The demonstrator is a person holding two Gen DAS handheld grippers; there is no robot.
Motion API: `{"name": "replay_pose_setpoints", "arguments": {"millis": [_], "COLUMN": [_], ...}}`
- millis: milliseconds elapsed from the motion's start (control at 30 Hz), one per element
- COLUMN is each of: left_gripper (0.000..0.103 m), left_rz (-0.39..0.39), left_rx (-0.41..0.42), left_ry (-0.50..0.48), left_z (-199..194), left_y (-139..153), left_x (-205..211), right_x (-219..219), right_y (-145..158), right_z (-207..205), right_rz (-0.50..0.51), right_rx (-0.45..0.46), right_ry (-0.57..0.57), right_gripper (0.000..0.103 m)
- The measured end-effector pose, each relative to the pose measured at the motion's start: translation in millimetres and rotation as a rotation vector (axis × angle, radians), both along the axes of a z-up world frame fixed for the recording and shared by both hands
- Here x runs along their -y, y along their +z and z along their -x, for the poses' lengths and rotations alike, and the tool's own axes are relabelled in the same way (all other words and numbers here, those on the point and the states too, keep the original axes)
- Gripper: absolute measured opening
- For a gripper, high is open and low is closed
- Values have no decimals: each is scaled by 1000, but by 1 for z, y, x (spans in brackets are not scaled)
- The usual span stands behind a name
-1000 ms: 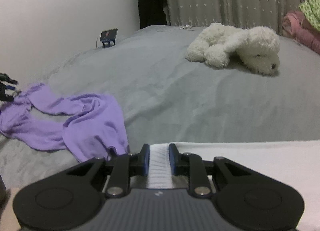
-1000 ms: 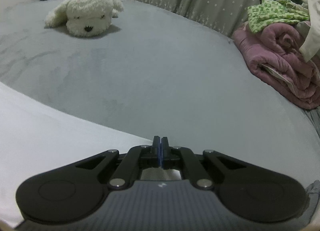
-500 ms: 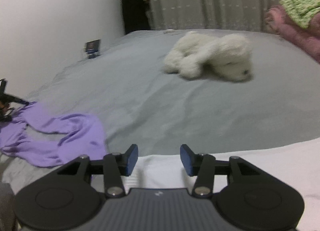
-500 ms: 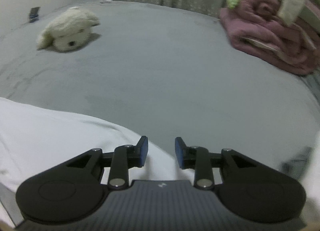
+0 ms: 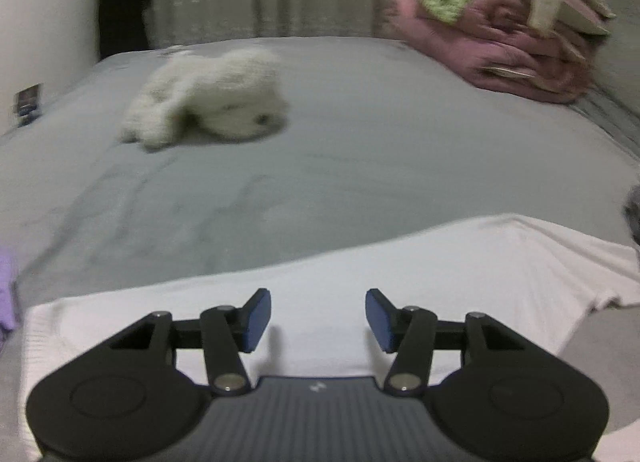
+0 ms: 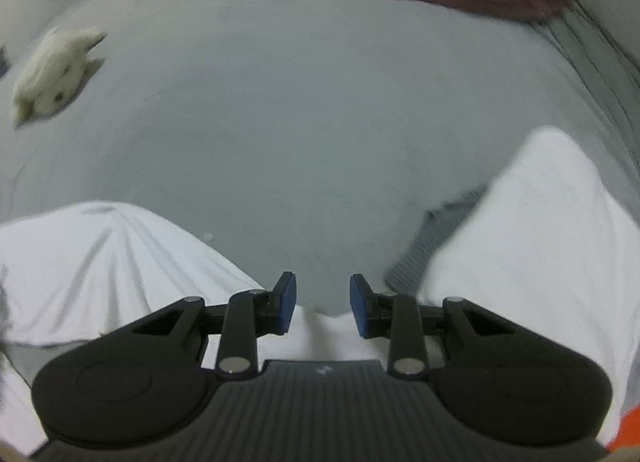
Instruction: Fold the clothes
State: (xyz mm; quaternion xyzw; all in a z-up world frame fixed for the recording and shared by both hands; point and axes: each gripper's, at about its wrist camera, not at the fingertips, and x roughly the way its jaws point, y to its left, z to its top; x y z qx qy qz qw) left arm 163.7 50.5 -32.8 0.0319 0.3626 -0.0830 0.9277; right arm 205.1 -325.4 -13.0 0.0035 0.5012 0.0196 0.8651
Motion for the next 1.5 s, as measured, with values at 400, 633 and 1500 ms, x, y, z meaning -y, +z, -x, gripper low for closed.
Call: {"name": "replay_pose_setpoints", "arguments": {"millis": [400,633,1500], "left_gripper": [54,55,56], "left_rz": [-90,-81,-95], "left_rx": [-7,-1,41], "left_ry": [-67,-63,-62], "left_z": [4,7,11], "left_y": [-25,-26,-33], "left_x": [34,36,38], "right_x": [0,-15,4], "right_y": [-31,-42,-8], "right_z": [-1,3,-55], "right_rz": [9,34,243], "right_rx": [-42,12,252], "right_ry": [-153,-180,-286], "right_gripper": [25,0,0]}}
